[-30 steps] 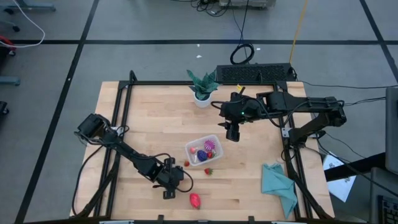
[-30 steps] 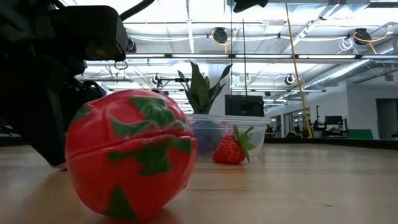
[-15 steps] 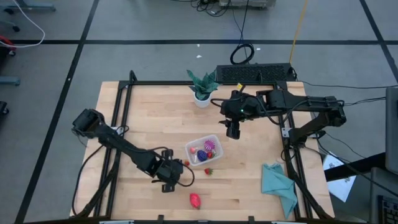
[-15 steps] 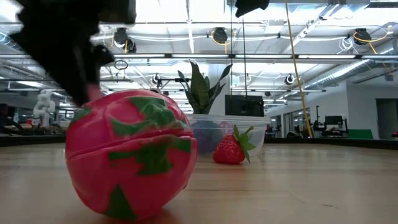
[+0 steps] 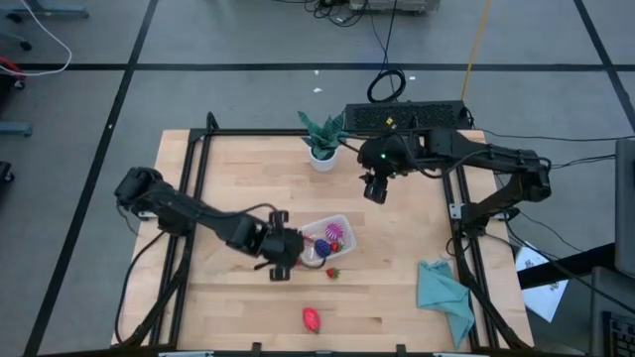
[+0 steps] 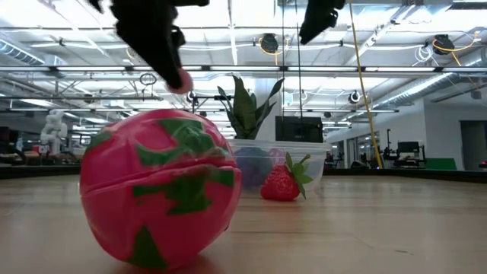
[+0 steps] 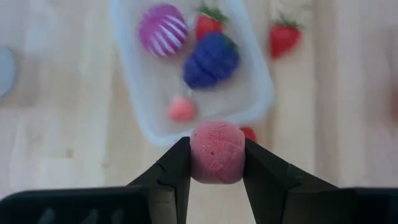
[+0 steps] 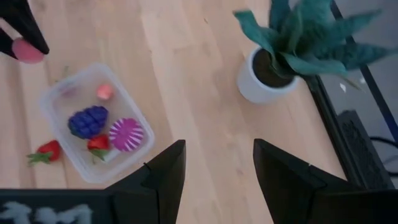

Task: Pick and placing Produce into tupperware
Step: Put the peach into the transparent bin

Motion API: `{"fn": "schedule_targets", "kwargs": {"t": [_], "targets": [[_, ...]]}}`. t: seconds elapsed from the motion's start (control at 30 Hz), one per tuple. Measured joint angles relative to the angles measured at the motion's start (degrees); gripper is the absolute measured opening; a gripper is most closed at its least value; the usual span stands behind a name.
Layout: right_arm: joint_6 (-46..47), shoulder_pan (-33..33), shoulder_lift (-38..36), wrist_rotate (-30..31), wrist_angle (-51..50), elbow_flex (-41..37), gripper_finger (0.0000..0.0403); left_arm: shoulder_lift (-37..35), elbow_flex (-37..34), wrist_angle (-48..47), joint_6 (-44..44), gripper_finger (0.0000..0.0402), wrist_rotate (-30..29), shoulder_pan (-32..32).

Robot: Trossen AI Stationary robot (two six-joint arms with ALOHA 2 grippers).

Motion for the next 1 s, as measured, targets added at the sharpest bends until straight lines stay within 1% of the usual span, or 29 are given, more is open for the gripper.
{"fn": "schedule_targets", "kwargs": {"t": [0.17,0.23,0.43,0.53,0.67,0.87,1.0], "targets": [[0.0,-2.7,0.0,0.0,-2.7,0.0,0.0180,0.7,0.0,3.7,3.6,0.0118,0.2,3.9],[0.0,-3.9,0.0,0.1,-3.3,0.0,0.0180,1.5,0.1,6.9,5.9,0.0118,1.8,5.2],[-1.4,-6.5,0.0,0.2,-3.6,0.0,0.0180,5.3,0.0,9.5,7.8,0.0118,5.6,7.7],[-2.5,-7.4,0.0,0.2,-3.6,0.0,0.0180,7.9,0.0,11.2,7.9,0.0118,7.7,8.4],[-2.8,-8.1,0.0,0.2,-3.5,0.0,0.0180,10.7,0.0,12.1,7.7,0.0118,8.9,9.0],[-3.6,-8.3,0.0,0.2,-3.3,0.0,0.0180,11.8,0.0,13.7,7.8,0.0118,9.3,9.0],[-3.6,-8.3,0.0,0.2,-3.3,0.0,0.0180,12.0,0.0,13.7,7.8,0.0120,10.7,9.0]]}}
